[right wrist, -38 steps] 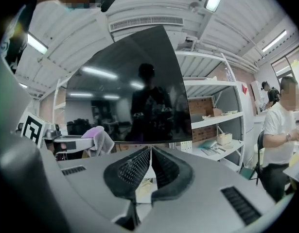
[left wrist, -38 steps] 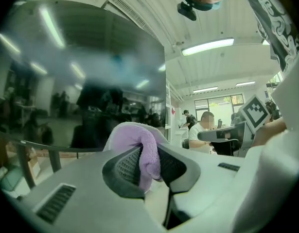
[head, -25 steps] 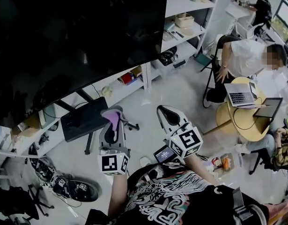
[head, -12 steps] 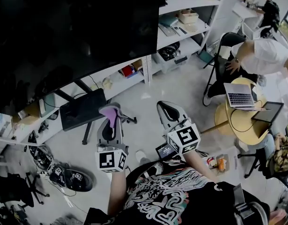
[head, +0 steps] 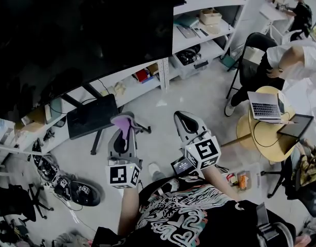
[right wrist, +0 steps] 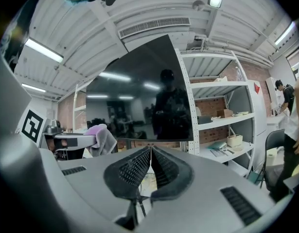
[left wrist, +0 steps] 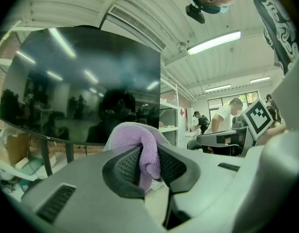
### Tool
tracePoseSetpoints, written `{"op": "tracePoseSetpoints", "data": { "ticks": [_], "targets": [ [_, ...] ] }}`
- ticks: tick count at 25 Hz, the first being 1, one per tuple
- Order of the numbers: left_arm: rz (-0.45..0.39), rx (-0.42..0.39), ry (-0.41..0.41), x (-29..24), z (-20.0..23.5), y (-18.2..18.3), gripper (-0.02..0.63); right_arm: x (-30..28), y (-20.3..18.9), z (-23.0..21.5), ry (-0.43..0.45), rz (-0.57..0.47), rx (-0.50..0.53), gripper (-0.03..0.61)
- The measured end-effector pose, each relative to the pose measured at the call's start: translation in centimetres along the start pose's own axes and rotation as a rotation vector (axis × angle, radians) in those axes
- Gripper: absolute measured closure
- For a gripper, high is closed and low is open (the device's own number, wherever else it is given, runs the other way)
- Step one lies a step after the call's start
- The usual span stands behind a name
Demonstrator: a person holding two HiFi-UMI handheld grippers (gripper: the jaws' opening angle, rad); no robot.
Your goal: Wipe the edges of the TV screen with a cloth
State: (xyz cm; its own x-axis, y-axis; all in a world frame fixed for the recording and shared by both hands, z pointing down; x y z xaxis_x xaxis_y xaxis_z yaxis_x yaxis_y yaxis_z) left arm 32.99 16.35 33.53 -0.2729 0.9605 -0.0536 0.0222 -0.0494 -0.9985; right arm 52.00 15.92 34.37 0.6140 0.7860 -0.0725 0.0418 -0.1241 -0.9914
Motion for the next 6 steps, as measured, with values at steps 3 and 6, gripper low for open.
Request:
{"op": "tracePoseSetpoints", "data": {
  "ticks": [3, 6],
  "targets": [
    [0.003, -0.001, 0.002, 0.13, -0.27, -0.04, 0.545, -0.02, -0.09, -0.02, 0.008, 0.001, -0.002, 0.546],
    [0.005, 0.0, 0.001, 0.26, -0.51, -0.04, 0.545, -0.03, -0.11, -0.03, 0.011, 0.002, -0.004, 0.546]
  ]
}}
Point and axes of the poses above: the fingertips, and each gripper's own axes: x backward along the fingers, z to its left, y out of its top, the point moved 3 cm from there along x, backward along the fingers, and after that the axes turned 13 degrees about y, right-handed, at the moved point
